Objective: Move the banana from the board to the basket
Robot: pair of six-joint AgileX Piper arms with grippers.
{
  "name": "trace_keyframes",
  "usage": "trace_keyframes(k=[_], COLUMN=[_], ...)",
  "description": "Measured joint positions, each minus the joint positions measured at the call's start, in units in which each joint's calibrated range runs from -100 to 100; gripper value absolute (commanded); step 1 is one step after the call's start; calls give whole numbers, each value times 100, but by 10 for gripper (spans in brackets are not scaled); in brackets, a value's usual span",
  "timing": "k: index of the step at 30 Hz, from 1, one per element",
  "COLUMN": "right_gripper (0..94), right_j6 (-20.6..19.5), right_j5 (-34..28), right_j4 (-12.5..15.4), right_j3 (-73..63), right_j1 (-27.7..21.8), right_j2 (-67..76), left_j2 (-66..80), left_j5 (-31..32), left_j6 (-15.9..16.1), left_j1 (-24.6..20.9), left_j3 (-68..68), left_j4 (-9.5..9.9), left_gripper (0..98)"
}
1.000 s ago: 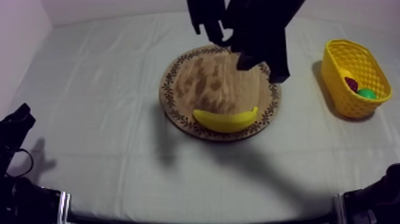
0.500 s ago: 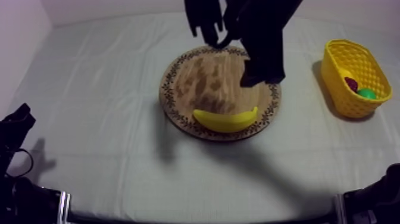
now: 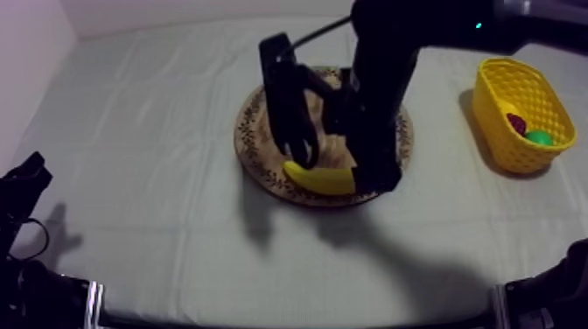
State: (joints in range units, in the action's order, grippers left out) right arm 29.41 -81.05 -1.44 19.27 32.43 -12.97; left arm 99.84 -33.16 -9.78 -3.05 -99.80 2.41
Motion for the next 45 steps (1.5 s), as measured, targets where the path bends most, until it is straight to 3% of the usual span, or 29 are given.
trace_keyframes(k=[6,18,24,34,45], right_gripper=[676,595,484,169,128], right_j6=[-8,-124,-199,-327,-379], right_j5=[423,636,761,859,881], right_j4=[14,144,144,113,-20], right_j3=[29,-218,-308,-426,-407], right_j1=[-16,45,62,71,88], right_j2=[-549,-1320,-1537,-1773,-1564], left_j2=[0,0,0,0,0], left_j5=[0,0,0,0,0], left_j6=[0,0,0,0,0], left_j1=[0,0,0,0,0], left_j3=[0,0,0,0,0], left_j4=[0,0,0,0,0], left_gripper=[1,1,1,1,1])
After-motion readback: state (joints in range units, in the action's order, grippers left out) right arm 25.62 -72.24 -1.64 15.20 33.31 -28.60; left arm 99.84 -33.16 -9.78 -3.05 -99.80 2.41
